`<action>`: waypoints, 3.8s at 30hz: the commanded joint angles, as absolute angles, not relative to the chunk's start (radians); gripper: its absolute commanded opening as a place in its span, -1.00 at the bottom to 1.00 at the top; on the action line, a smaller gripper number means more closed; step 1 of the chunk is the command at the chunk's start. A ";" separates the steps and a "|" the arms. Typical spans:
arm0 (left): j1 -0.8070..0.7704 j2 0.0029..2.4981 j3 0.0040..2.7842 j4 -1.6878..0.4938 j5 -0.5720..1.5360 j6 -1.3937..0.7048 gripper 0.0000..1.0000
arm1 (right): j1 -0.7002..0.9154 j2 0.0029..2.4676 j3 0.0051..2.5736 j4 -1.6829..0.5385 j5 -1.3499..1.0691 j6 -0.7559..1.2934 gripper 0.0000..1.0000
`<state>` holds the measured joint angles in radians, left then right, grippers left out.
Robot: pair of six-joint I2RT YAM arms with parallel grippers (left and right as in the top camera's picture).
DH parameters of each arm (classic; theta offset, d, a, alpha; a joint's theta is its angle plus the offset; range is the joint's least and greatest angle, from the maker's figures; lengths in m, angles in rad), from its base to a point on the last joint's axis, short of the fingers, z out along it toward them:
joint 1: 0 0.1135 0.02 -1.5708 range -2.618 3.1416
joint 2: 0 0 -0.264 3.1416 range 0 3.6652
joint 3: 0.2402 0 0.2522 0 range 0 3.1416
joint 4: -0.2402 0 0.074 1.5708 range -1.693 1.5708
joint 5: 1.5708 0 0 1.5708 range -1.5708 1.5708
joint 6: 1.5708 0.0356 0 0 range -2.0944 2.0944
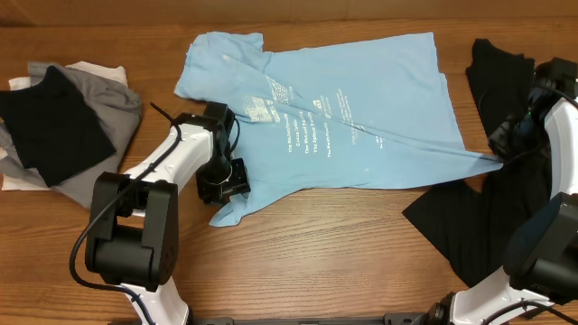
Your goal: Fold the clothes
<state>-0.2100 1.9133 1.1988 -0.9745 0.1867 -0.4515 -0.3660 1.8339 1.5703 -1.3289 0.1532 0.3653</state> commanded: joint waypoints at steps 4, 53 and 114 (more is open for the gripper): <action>-0.216 1.913 1.142 -0.942 0.196 -0.518 -0.92 | -0.366 1.831 1.570 -1.329 0.152 0.363 -0.92; 0.029 1.936 1.202 -0.879 0.307 -0.437 -0.29 | -0.366 1.831 1.570 -1.321 0.136 0.359 -0.92; 0.142 2.047 1.347 -0.942 0.148 -0.502 -0.03 | -0.366 1.831 1.570 -1.333 0.130 0.344 -0.92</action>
